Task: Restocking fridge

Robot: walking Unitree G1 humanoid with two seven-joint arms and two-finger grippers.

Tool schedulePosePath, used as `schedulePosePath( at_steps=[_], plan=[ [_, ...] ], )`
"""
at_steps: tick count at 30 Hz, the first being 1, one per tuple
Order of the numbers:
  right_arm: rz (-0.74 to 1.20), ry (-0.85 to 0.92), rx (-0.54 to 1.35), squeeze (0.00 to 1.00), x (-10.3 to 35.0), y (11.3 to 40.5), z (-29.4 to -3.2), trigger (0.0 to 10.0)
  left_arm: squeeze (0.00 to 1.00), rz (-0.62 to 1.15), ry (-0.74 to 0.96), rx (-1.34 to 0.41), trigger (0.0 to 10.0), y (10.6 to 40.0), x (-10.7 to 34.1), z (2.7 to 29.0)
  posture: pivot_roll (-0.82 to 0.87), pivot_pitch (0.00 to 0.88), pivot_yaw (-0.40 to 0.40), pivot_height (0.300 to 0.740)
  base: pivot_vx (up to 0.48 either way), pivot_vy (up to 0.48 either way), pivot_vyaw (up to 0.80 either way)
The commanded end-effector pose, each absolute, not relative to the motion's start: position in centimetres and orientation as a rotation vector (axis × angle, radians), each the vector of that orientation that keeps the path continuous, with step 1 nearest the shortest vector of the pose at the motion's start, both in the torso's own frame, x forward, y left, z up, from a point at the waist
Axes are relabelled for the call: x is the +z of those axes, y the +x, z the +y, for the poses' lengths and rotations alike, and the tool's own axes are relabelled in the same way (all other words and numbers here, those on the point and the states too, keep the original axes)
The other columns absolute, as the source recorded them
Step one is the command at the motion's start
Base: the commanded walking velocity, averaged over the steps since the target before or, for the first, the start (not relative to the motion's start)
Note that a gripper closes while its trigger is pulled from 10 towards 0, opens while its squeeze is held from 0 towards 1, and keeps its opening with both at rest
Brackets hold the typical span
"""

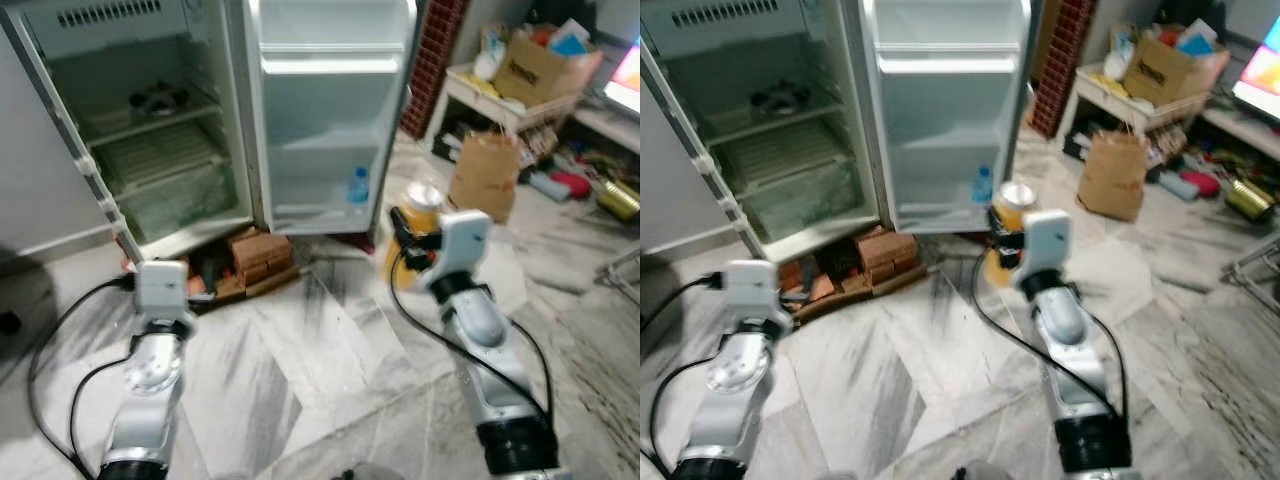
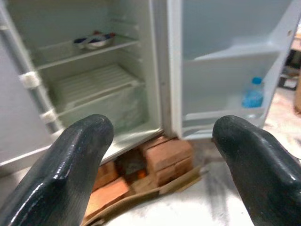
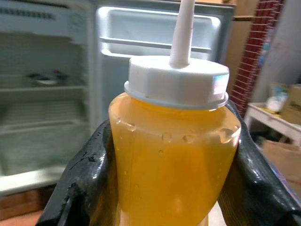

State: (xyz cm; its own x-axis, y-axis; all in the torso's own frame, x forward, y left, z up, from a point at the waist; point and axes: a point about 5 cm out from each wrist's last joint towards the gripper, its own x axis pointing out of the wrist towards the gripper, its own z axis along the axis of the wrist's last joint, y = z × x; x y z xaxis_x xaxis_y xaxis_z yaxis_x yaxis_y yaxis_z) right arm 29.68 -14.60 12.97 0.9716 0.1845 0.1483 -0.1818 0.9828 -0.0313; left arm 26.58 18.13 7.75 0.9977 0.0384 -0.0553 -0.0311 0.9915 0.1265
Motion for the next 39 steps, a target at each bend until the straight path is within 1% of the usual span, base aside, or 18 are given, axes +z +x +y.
schedulePosePath(
  at_steps=[1, 16, 22, 25, 35, 39],
  plan=[
    [-0.193, -0.012, 0.200, 0.00, 14.0, 29.9, -13.9, 10.0, 0.00, 0.035, 0.138, 0.053, 10.0, 26.7, 8.4, 18.9, 0.09, 0.048, -0.075, 0.740, 0.428, 0.000, 0.00],
    [-0.176, -0.014, 0.225, 0.00, 13.6, 29.9, -13.7, 10.0, 0.00, 0.052, 0.130, 0.064, 10.0, 26.7, 8.3, 19.0, 0.09, 0.052, -0.074, 0.740, 0.426, 0.000, 0.00],
    [-0.158, -0.015, 0.243, 0.00, 13.3, 29.9, -13.4, 10.0, 0.00, 0.059, 0.125, 0.067, 10.0, 26.7, 8.2, 19.0, 0.09, 0.052, -0.074, 0.740, 0.406, 0.254, 0.00],
    [-0.165, -0.022, 0.283, 0.00, 13.4, 29.8, -12.9, 10.0, 0.00, 0.057, 0.126, 0.062, 10.0, 26.8, 8.3, 18.9, 0.09, 0.052, -0.074, 0.740, 0.394, 0.276, 0.00],
    [-0.173, -0.023, 0.279, 0.00, 13.6, 29.8, -13.0, 10.0, 0.00, 0.057, 0.141, 0.061, 10.0, 26.9, 8.3, 18.7, 0.09, 0.052, -0.074, 0.740, 0.385, 0.250, 0.77],
    [-0.173, -0.025, 0.279, 0.00, 13.6, 29.9, -13.1, 10.0, 0.00, 0.057, 0.156, 0.063, 10.0, 26.8, 8.2, 18.6, 0.09, 0.052, -0.074, 0.740, 0.000, 0.000, 0.75]
  ],
)
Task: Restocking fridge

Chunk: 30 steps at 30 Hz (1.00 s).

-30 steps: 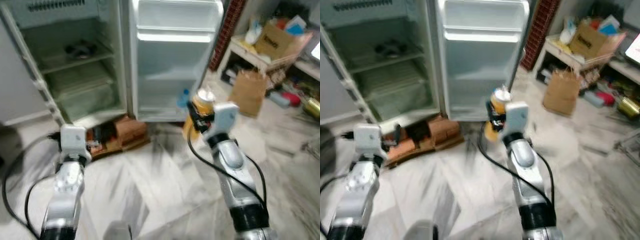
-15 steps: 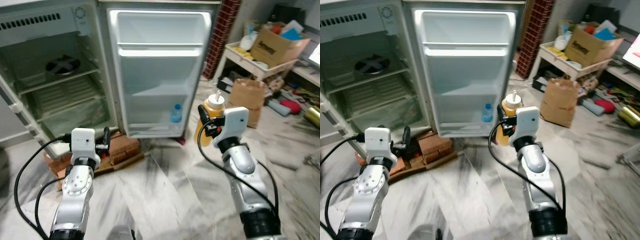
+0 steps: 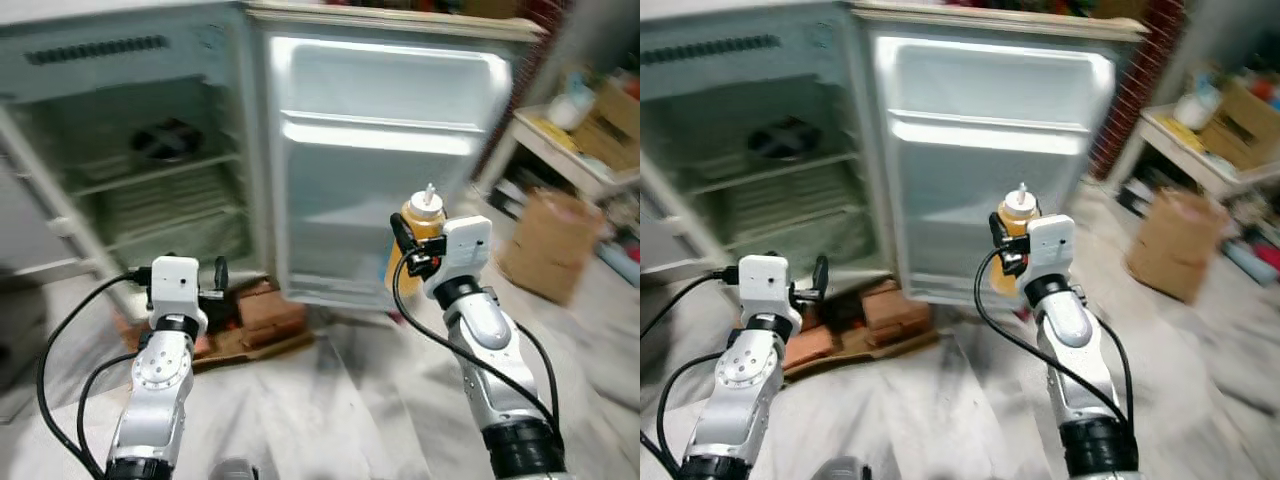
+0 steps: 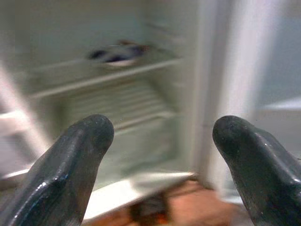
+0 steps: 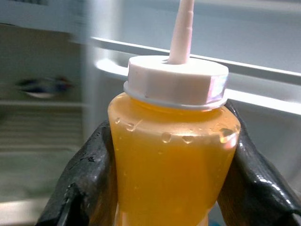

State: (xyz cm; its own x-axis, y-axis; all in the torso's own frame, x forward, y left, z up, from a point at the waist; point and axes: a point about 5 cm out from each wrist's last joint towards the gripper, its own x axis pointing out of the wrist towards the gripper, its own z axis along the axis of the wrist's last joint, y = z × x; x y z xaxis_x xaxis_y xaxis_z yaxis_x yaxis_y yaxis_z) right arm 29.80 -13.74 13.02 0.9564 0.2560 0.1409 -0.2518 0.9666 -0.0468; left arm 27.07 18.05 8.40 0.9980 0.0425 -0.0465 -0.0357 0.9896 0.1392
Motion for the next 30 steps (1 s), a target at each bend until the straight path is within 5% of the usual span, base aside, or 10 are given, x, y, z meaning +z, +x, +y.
schedulePosePath(
  at_steps=[1, 11, 30],
  plan=[
    [-0.173, -0.026, 0.280, 0.00, 13.62, 29.87, -13.06, 10.0, 0.00, 0.056, 0.155, 0.059, 10.0, 26.82, 8.26, 18.47, 0.09, 0.051, -0.075, 0.740, 0.000, 0.000, 0.47],
    [-0.170, -0.024, 0.277, 0.00, 13.51, 30.00, -13.08, 10.0, 0.00, 0.042, 0.164, 0.034, 10.0, 26.80, 8.37, 18.20, 0.09, 0.048, -0.074, 0.740, 0.074, 0.000, 0.13],
    [-0.161, -0.026, 0.306, 0.00, 13.38, 29.89, -12.78, 10.0, 0.00, 0.035, 0.168, 0.063, 10.0, 26.87, 8.53, 18.47, 0.09, 0.051, -0.073, 0.740, 0.251, -0.228, 0.00]
  ],
)
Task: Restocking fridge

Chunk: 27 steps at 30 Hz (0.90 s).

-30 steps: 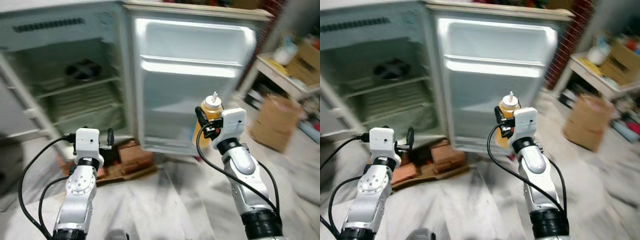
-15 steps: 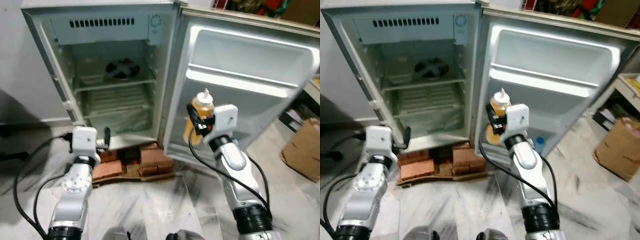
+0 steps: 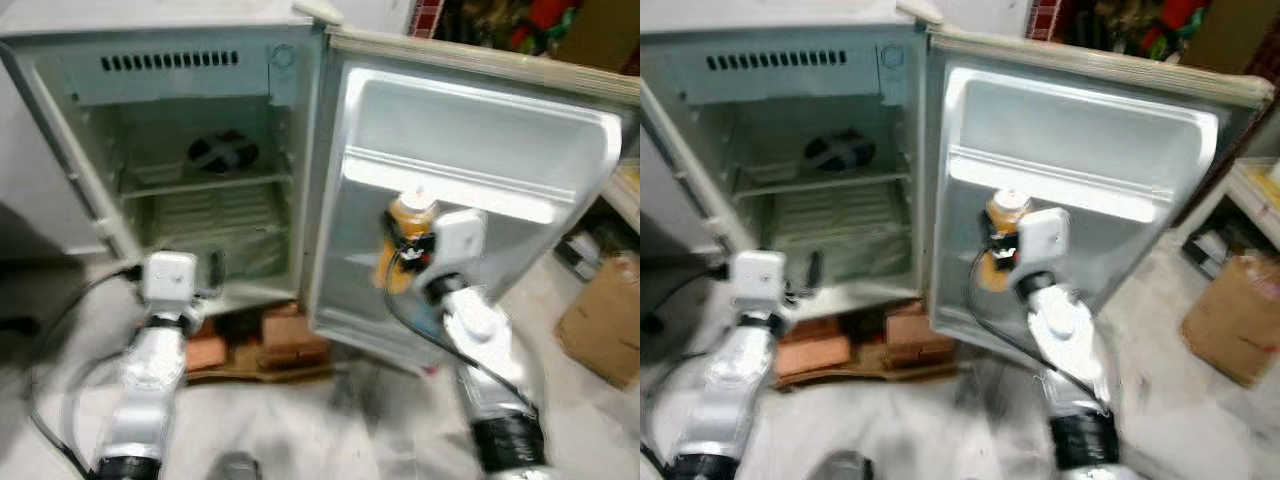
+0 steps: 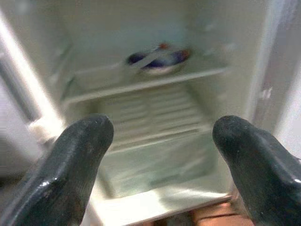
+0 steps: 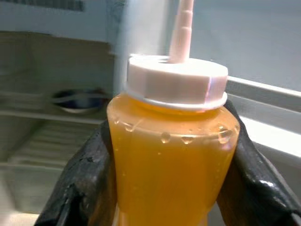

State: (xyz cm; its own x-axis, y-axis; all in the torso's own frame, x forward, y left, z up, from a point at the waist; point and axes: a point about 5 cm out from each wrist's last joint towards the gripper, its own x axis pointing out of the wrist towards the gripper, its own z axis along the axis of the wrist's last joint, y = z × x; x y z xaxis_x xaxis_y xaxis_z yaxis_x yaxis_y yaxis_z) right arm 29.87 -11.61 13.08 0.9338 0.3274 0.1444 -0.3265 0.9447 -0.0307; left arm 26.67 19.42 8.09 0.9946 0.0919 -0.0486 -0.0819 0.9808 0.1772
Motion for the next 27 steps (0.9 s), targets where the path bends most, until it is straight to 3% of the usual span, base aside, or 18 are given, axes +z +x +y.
schedulePosePath(
  at_steps=[1, 11, 23, 27],
  plan=[
    [-0.160, -0.026, 0.308, 0.00, 13.36, 29.87, -12.73, 10.0, 0.00, 0.036, 0.166, 0.065, 10.0, 26.85, 8.50, 18.49, 0.09, 0.051, -0.074, 0.740, 0.000, 0.000, 0.00],
    [-0.151, -0.014, 0.305, 0.00, 13.14, 29.77, -12.74, 10.0, 0.00, 0.017, 0.173, 0.061, 10.0, 26.66, 8.71, 18.44, 0.09, 0.058, -0.073, 0.740, 0.000, 0.000, 0.23],
    [-0.154, -0.013, 0.302, 0.00, 13.24, 29.87, -12.82, 10.0, 0.00, 0.013, 0.168, 0.059, 10.0, 26.75, 8.86, 18.31, 0.09, 0.057, -0.071, 0.740, 0.000, -0.410, 0.00],
    [-0.154, -0.013, 0.305, 0.00, 13.22, 29.84, -12.78, 10.0, 0.00, 0.005, 0.157, 0.063, 10.0, 26.78, 8.95, 18.39, 0.09, 0.060, -0.073, 0.740, 0.000, 0.000, 0.00]
  ],
)
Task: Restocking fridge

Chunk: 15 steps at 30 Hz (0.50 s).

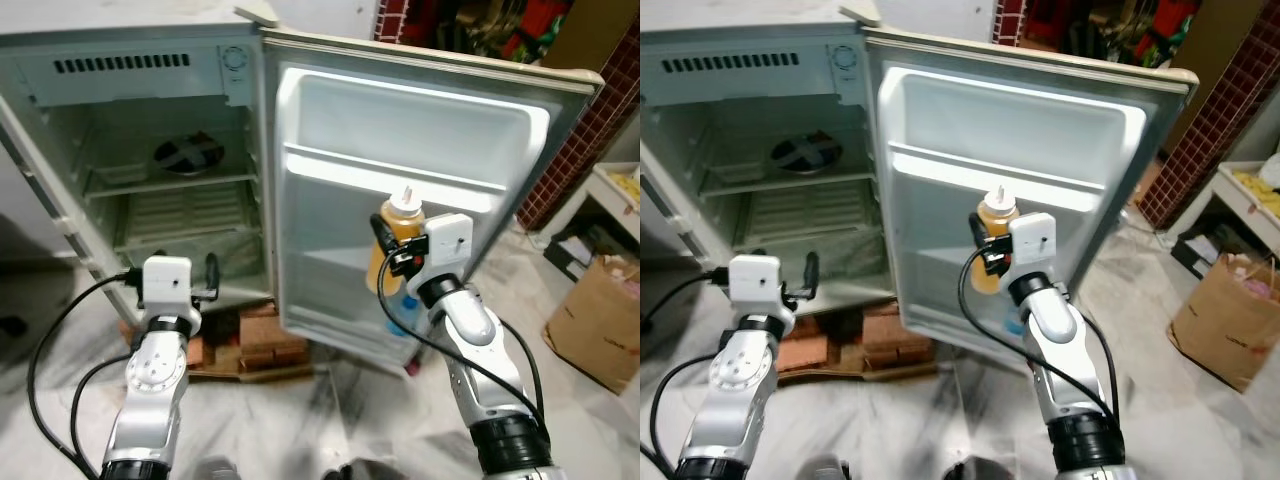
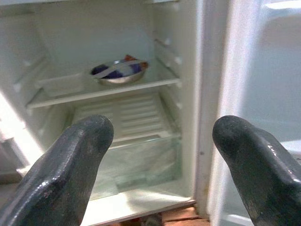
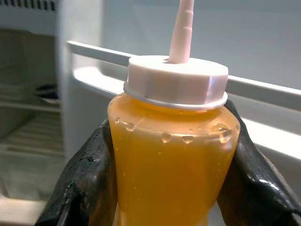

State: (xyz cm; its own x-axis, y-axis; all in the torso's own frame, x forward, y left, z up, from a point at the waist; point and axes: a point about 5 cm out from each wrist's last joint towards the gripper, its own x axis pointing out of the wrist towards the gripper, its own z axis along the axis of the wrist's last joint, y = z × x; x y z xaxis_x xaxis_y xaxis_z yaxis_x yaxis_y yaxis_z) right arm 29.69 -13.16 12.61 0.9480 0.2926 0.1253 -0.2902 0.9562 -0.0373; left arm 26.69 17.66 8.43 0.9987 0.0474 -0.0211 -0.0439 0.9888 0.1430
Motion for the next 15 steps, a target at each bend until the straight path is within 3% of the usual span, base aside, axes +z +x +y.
schedulePosePath(
  at_steps=[1, 15],
  plan=[
    [-0.154, -0.013, 0.305, 0.00, 13.2, 29.8, -12.8, 10.0, 0.00, 0.005, 0.157, 0.063, 10.0, 26.8, 8.9, 18.4, 0.09, 0.060, -0.073, 0.740, 0.000, 0.000, 0.00],
    [-0.164, 0.060, 0.324, 0.00, 12.9, 29.2, -12.3, 10.0, 0.00, 0.030, 0.186, 0.126, 10.0, 26.2, 8.5, 19.5, 0.10, 0.069, -0.071, 0.740, 0.000, 0.000, 0.00]
  ],
)
